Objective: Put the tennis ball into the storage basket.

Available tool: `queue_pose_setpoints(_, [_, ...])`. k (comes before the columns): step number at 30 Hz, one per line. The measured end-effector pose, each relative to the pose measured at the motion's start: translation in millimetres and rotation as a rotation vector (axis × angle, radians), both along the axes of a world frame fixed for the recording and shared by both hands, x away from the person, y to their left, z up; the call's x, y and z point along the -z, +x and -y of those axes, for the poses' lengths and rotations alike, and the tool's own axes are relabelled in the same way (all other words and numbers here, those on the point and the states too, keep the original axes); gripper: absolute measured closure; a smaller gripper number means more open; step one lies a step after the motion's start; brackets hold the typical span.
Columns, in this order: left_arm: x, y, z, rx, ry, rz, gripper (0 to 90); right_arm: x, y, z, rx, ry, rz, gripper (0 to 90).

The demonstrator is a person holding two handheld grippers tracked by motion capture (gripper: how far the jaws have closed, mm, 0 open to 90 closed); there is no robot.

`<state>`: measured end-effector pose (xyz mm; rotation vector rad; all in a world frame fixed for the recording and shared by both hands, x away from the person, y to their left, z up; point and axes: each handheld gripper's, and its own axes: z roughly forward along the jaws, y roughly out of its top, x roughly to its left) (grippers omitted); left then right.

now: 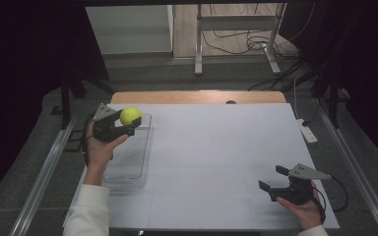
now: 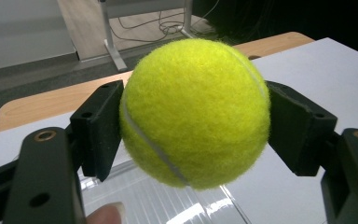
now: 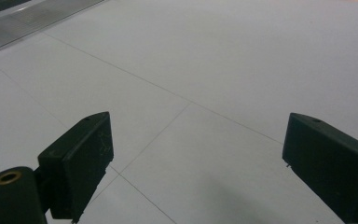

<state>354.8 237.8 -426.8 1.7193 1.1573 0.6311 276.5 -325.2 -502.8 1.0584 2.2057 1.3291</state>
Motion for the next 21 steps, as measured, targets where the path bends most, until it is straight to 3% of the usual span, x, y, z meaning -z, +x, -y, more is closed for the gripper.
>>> queue_pose_setpoints(21, [7.0, 12.2, -12.0, -0.052, 0.022, -0.042, 26.4, -0.9, -0.7, 0.4, 0.004, 0.008, 0.002, 9.1])
